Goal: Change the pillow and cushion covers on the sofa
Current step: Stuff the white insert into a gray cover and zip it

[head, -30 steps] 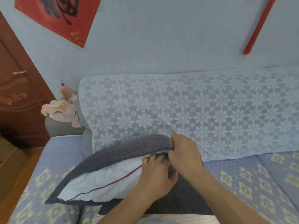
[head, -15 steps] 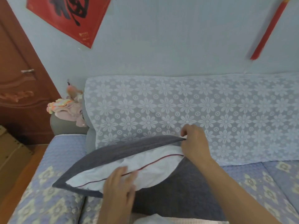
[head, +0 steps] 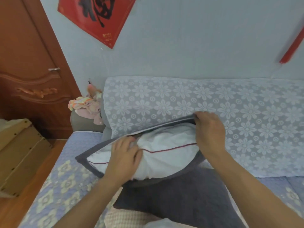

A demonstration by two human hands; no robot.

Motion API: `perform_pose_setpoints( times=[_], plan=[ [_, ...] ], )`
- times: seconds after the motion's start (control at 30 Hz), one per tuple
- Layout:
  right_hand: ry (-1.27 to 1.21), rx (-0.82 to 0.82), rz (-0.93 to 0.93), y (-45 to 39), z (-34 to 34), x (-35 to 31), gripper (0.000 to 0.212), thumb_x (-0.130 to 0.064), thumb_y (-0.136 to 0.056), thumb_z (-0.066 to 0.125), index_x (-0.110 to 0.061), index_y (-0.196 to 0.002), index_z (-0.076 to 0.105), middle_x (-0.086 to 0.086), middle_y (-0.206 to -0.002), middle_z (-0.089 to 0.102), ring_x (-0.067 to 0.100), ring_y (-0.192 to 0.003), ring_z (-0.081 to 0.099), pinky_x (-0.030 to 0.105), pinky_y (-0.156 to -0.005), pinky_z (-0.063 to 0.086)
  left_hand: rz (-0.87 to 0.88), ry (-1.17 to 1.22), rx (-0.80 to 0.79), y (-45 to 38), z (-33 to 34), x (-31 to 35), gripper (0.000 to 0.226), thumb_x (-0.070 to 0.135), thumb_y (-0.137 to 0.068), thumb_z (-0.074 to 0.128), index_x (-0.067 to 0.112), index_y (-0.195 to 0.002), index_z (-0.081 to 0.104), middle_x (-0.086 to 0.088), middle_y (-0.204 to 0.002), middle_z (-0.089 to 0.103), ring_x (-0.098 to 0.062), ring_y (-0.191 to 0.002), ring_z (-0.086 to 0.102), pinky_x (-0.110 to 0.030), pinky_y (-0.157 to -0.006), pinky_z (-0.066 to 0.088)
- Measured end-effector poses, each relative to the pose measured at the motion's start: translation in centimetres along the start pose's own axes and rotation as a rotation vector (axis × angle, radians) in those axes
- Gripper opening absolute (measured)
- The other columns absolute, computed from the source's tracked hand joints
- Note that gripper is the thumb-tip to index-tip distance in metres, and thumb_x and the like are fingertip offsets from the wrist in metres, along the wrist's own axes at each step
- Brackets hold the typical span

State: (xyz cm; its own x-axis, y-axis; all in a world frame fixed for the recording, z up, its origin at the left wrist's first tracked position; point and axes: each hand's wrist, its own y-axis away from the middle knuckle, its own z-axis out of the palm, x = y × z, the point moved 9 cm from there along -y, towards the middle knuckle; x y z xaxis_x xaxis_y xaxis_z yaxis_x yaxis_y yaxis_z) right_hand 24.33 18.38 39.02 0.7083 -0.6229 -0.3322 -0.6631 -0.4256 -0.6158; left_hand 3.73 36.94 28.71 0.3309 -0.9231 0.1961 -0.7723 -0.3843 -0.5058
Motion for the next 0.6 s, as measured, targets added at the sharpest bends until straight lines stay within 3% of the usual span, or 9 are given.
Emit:
perform_pose_setpoints(
  times=[0.07, 0.1, 0.17, 0.27, 0.33, 0.4, 0.47, 0.53, 0.6],
  plan=[
    [-0.006, 0.087, 0.031, -2.5, -2.9, 0.6, 0.018, -0.008, -0.097, 0.051, -0.01, -0.088, 0.066, 0.004, -0.073, 0.059, 0.025, -0.07, 0.051, 0.041, -0.062, 0.045, -0.105, -0.032, 0.198, -3.7, -3.2, -1.7, 0.023, 0.03, -0.086, 0.067, 0.008, -0.092, 0.061, -0.014, -0.111, 0.054, -0.034, -0.103, 0.051, -0.047, -0.088, 0.04],
    [0.003, 0.102, 0.042, -3.3, -3.8, 1.3, 0.02, -0.009, -0.098, 0.049, -0.011, -0.091, 0.067, 0.005, -0.075, 0.06, 0.026, -0.071, 0.052, 0.042, -0.064, 0.046, -0.173, -0.079, 0.186, -5.4, -3.5, -2.8, 0.029, 0.026, -0.08, 0.073, 0.008, -0.099, 0.06, -0.015, -0.112, 0.053, -0.036, -0.103, 0.05, -0.048, -0.086, 0.039],
    [0.086, 0.09, 0.034, -3.9, -4.0, 3.4, 0.019, -0.005, -0.096, 0.048, -0.011, -0.094, 0.066, 0.006, -0.074, 0.061, 0.028, -0.066, 0.053, 0.042, -0.064, 0.046, -0.251, -0.194, -0.105, -7.8, -0.9, -5.3, 0.04, 0.021, -0.079, 0.072, 0.013, -0.115, 0.059, -0.014, -0.117, 0.056, -0.037, -0.105, 0.053, -0.046, -0.085, 0.042],
    [0.303, -0.172, 0.149, -2.6, -0.3, 10.8, 0.023, 0.002, -0.089, 0.048, -0.011, -0.094, 0.067, 0.006, -0.074, 0.061, 0.027, -0.063, 0.054, 0.038, -0.061, 0.046, -0.297, -0.259, -0.491, -7.5, 2.8, -6.7, 0.014, 0.018, -0.093, 0.05, 0.023, -0.103, 0.059, -0.008, -0.111, 0.066, -0.032, -0.099, 0.063, -0.036, -0.074, 0.042],
    [0.313, -0.339, 0.347, 0.2, 1.1, 16.3, 0.023, 0.0, -0.09, 0.052, -0.008, -0.103, 0.068, 0.012, -0.084, 0.063, 0.031, -0.074, 0.058, 0.038, -0.065, 0.049, -0.25, -0.241, -0.488, -7.5, 3.8, -5.4, 0.017, 0.016, -0.095, 0.047, 0.024, -0.1, 0.061, -0.004, -0.108, 0.066, -0.028, -0.101, 0.064, -0.034, -0.071, 0.038],
    [0.281, -0.249, 0.371, 2.9, 0.1, 17.1, 0.012, -0.002, -0.09, 0.06, -0.002, -0.101, 0.065, 0.018, -0.088, 0.06, 0.036, -0.075, 0.056, 0.037, -0.06, 0.043, -0.18, -0.208, -0.439, -8.1, 4.6, -3.0, 0.02, 0.013, -0.093, 0.048, 0.022, -0.101, 0.064, -0.001, -0.103, 0.064, -0.026, -0.1, 0.063, -0.033, -0.07, 0.04],
    [0.178, -0.178, 0.263, 6.1, 0.3, 14.0, 0.013, -0.015, -0.094, 0.061, -0.008, -0.083, 0.058, 0.01, -0.077, 0.056, 0.029, -0.064, 0.05, 0.034, -0.056, 0.035, -0.121, -0.19, -0.415, -8.7, 5.8, -1.1, 0.019, 0.011, -0.093, 0.047, 0.019, -0.099, 0.063, -0.003, -0.099, 0.062, -0.027, -0.095, 0.063, -0.036, -0.071, 0.047],
    [0.089, -0.4, 0.133, 10.6, 3.0, 10.4, 0.031, -0.033, -0.098, 0.054, -0.017, -0.073, 0.048, -0.001, -0.069, 0.051, 0.021, -0.064, 0.046, 0.034, -0.058, 0.033, -0.096, -0.196, -0.397, -9.4, 6.4, -0.5, 0.021, 0.011, -0.094, 0.048, 0.018, -0.105, 0.063, -0.005, -0.1, 0.061, -0.029, -0.093, 0.062, -0.038, -0.069, 0.048],
    [0.121, -0.53, 0.017, 14.4, 5.4, 9.9, 0.025, -0.032, -0.096, 0.059, -0.019, -0.076, 0.051, -0.002, -0.076, 0.054, 0.021, -0.074, 0.052, 0.034, -0.063, 0.041, -0.042, -0.259, -0.363, -10.0, 6.6, -0.5, 0.023, 0.01, -0.092, 0.053, 0.018, -0.112, 0.063, -0.008, -0.102, 0.061, -0.03, -0.092, 0.061, -0.04, -0.067, 0.046]
  ],
)
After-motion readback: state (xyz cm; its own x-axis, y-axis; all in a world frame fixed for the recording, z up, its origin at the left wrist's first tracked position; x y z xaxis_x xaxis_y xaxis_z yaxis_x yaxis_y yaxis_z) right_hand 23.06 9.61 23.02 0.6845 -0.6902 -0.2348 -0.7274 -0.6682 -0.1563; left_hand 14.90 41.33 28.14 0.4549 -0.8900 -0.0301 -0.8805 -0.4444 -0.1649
